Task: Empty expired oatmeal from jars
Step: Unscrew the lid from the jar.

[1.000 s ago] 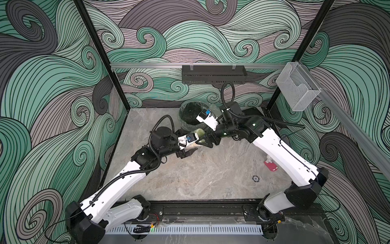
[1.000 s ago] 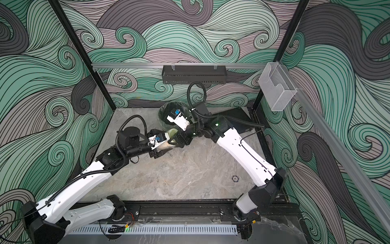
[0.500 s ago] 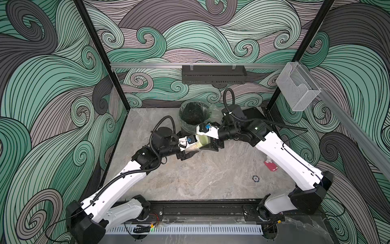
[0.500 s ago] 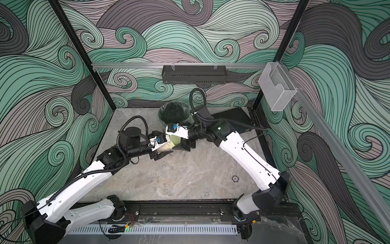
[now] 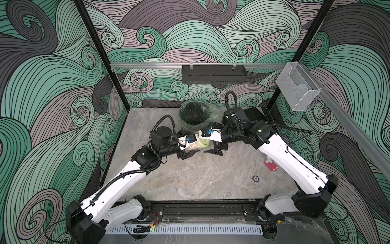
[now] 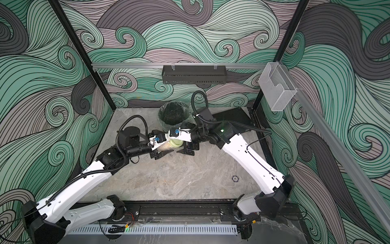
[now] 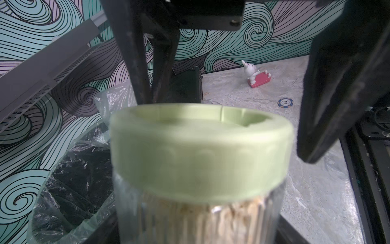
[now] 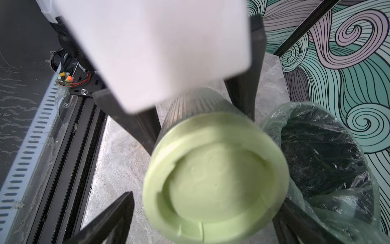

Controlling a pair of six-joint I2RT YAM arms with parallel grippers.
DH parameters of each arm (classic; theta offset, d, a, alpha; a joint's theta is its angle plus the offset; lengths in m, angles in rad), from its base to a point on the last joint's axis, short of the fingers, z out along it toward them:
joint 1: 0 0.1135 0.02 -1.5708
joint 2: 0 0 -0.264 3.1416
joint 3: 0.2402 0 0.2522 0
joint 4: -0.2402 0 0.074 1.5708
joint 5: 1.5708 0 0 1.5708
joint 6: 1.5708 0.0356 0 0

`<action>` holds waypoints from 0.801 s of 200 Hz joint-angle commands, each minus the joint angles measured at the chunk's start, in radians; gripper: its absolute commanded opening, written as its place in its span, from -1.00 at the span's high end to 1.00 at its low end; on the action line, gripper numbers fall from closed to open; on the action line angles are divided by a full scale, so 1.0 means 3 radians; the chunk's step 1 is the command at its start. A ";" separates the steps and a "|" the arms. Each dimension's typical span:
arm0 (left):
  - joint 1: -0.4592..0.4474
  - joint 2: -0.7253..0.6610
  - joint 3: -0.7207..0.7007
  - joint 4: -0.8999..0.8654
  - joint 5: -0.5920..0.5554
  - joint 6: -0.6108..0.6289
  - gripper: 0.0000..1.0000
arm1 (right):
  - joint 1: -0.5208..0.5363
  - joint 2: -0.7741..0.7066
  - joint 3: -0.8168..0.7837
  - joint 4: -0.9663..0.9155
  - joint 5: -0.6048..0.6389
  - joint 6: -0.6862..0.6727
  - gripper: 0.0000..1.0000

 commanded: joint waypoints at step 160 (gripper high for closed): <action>-0.0034 -0.0160 -0.0209 0.1866 -0.1027 0.1283 1.00 | -0.0409 -0.0028 0.1167 -0.1428 0.0412 0.6672 -0.98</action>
